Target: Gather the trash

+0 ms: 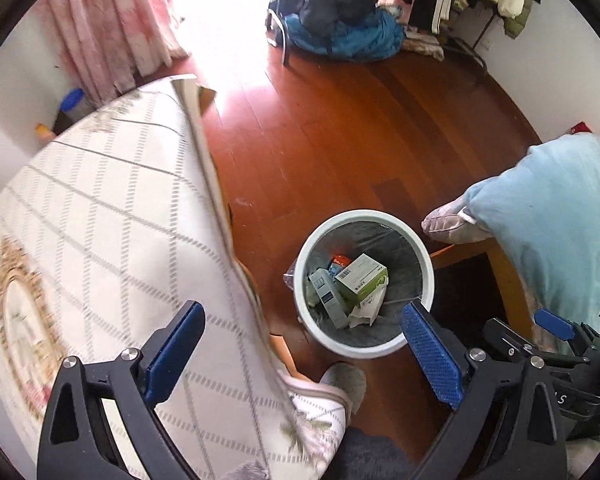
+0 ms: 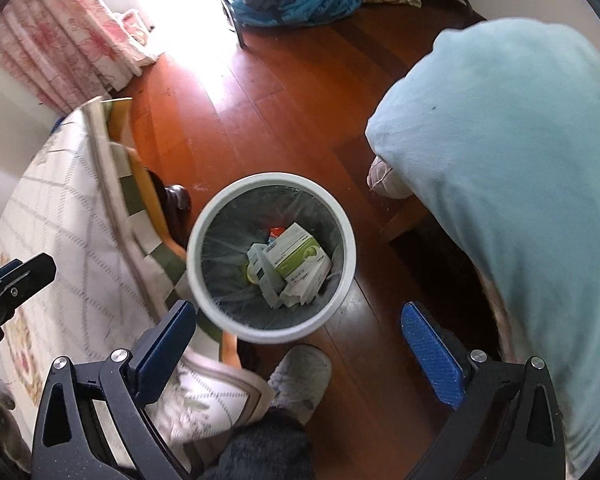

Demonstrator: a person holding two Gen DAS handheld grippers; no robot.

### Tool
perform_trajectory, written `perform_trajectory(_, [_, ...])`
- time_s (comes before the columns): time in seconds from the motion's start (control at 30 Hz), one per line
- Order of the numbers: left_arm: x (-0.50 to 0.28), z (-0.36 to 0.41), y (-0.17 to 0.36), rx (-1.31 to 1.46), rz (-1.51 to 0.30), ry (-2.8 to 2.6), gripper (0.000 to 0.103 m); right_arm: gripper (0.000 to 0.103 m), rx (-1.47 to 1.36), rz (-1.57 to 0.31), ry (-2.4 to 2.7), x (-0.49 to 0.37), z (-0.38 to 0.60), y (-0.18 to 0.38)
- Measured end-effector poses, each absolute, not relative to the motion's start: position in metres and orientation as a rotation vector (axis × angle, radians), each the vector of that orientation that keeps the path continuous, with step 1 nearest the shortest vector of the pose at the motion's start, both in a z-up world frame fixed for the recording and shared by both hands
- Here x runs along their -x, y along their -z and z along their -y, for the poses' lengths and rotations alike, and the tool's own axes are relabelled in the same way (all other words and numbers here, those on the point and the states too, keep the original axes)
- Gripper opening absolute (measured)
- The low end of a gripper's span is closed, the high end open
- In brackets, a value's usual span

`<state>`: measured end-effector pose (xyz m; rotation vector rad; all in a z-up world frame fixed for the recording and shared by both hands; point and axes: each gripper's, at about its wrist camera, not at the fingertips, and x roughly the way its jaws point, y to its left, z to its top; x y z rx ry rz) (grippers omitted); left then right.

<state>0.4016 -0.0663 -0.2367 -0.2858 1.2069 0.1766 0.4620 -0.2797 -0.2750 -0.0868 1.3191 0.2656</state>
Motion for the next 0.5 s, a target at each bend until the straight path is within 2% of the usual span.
perform_trajectory(0.5, [-0.295,0.08,0.095,0.3,-0.971,-0.128,0.1,0.103,0.02,-1.093,-0.417,-0.356,0.304,0.101])
